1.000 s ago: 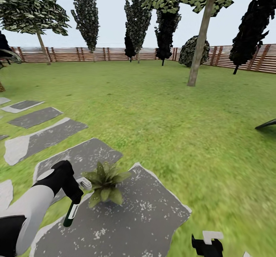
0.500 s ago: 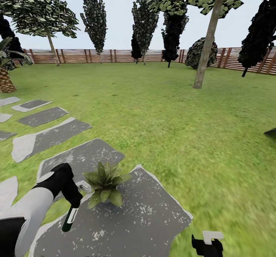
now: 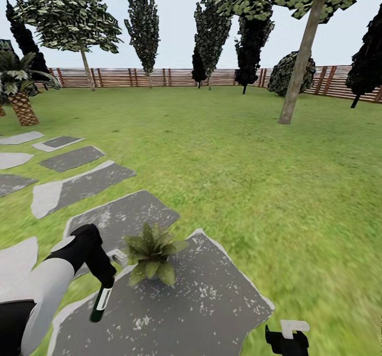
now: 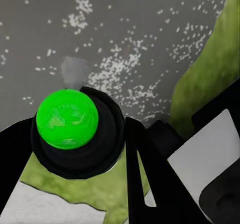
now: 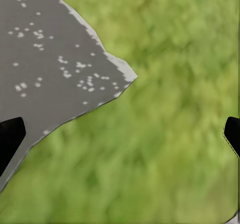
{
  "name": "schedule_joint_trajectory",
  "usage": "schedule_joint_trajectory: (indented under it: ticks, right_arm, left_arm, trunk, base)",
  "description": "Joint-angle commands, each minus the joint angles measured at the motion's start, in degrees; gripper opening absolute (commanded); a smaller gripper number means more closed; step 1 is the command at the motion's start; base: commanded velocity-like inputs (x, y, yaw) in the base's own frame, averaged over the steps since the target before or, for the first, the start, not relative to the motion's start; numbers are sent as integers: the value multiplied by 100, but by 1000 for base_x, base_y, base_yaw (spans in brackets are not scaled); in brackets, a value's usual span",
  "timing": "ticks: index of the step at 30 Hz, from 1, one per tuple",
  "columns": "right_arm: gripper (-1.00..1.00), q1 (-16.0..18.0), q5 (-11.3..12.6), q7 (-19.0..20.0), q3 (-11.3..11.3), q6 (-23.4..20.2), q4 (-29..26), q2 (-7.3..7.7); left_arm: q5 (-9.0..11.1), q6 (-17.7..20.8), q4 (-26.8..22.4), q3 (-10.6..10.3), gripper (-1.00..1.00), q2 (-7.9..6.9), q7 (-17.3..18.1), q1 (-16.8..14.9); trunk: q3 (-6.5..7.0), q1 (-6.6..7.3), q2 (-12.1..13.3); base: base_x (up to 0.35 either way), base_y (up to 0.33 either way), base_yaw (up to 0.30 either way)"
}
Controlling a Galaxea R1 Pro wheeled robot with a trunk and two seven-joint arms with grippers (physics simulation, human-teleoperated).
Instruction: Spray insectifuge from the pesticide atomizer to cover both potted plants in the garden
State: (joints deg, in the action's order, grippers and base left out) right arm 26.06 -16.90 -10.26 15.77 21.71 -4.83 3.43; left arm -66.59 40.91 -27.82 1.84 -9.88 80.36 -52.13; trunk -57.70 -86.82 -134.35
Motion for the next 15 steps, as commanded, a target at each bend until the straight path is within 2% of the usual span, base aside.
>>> schedule_joint_trajectory:
  ticks: [1, 6, 7, 10, 15]
  right_arm:
    - [100, 5, -60, -20, 39, 22, 8, -1]
    - [100, 5, -59, -20, 36, 20, 8, -1]
    - [100, 5, -59, -20, 37, 20, 8, -1]
    - [100, 5, -59, -20, 35, 24, 8, -1]
    - [100, 5, -60, -20, 36, 22, 8, -1]
  left_arm:
    - [-54, 57, -9, 19, -100, 3, 49, -1]
    - [-43, 57, -5, -2, -100, 3, 59, 1]
    - [-40, 62, -5, -109, -100, 3, 64, 1]
    - [-46, 73, -4, -310, -100, 3, 67, 1]
    - [-47, 75, -4, -378, -100, 3, 67, 1]
  trunk:
    - [-5, 0, -2]
    - [-5, 0, -2]
    - [-5, 0, -2]
    - [-5, 0, -2]
    - [-5, 0, -2]
  base:
    - [89, -199, 0]
    - [99, -238, 1]
    - [98, -250, 105]
    - [93, -250, 217]
    - [-3, -250, 270]
